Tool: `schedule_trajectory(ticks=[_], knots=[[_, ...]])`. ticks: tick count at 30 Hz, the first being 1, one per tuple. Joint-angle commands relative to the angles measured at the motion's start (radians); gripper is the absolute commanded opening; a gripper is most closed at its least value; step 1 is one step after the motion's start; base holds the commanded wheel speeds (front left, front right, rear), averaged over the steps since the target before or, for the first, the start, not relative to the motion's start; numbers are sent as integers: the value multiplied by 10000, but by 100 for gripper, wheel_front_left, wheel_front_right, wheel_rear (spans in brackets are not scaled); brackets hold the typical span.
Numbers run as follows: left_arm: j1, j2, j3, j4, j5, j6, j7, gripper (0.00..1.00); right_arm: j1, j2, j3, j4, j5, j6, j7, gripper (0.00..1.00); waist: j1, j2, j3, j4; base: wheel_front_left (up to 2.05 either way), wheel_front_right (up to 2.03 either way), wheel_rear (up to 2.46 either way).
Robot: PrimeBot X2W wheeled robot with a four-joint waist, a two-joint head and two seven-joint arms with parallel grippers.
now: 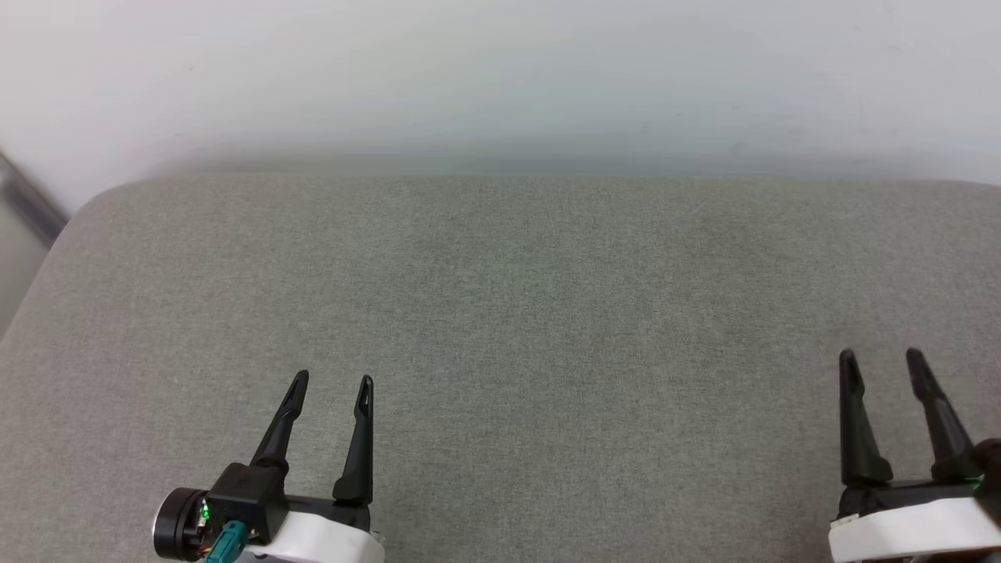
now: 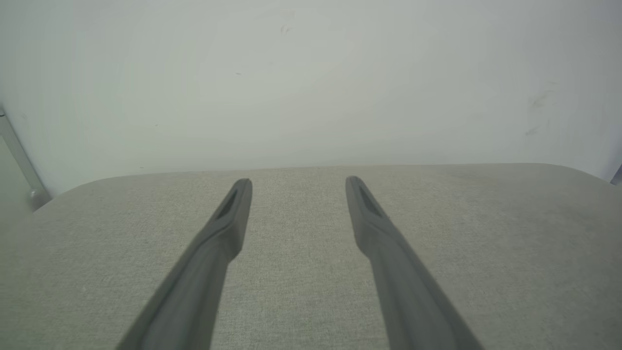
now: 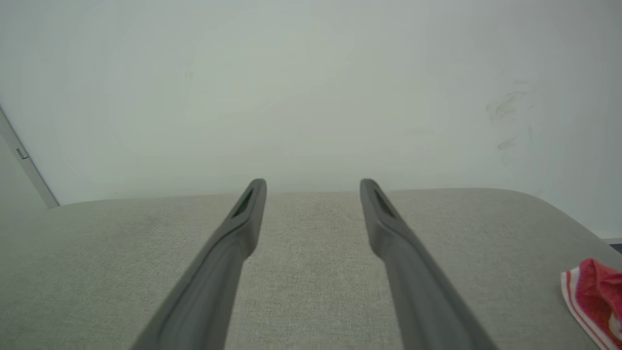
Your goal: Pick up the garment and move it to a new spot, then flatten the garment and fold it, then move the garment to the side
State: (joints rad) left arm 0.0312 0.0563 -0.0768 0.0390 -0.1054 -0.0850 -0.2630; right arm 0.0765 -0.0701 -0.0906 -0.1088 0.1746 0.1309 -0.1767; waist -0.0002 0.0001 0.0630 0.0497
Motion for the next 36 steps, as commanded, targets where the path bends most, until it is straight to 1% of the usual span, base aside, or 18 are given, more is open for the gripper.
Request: schedule_trajectory(ticks=[1, 4, 11, 17, 22, 24, 25, 28, 36], knots=[[54, -19, 11, 5, 90, 30, -20, 100, 118, 75, 62, 133, -127, -4, -115, 100, 2, -1, -14, -19, 0, 0, 0], [56, -30, -34, -97, 174, 11, -20, 100, 63, 122, 110, 263, -154, -4, -201, 100, 2, -1, -6, -35, 0, 0, 0], [83, -52, 3, -290, 221, 189, -20, 100, -80, 177, 75, 366, -122, -4, -311, 100, 2, -1, 0, -24, 0, 0, 0], [99, -59, -19, -283, 352, 216, -21, 100, -101, 193, 96, 495, -78, -4, -400, 100, 2, -1, 5, -35, 0, 0, 0], [126, -62, 19, -310, 250, 195, -21, 100, -31, 203, 180, 564, -143, -4, -451, 100, 2, -1, 4, -52, 0, 0, 0], [98, -62, 75, -429, 186, 254, -21, 100, -20, 204, 198, 556, -164, -4, -451, 100, 2, -1, 13, -59, 0, 0, 0], [53, -44, 44, -364, 204, 220, -2, 0, -34, 155, 190, 566, -154, 0, -428, 0, 2, -1, 12, -60, 0, 0, 0], [137, -46, 20, -134, 129, 217, 14, 0, 60, 159, 217, 803, -90, 0, -422, 0, 2, -1, 12, -62, 0, 0, 0], [1, 58, 103, 20, -1686, 178, 319, 0, -136, 75, 279, 1069, 1625, 0, -143, 0, 2, -1, -27, -91, 0, 0, 0]])
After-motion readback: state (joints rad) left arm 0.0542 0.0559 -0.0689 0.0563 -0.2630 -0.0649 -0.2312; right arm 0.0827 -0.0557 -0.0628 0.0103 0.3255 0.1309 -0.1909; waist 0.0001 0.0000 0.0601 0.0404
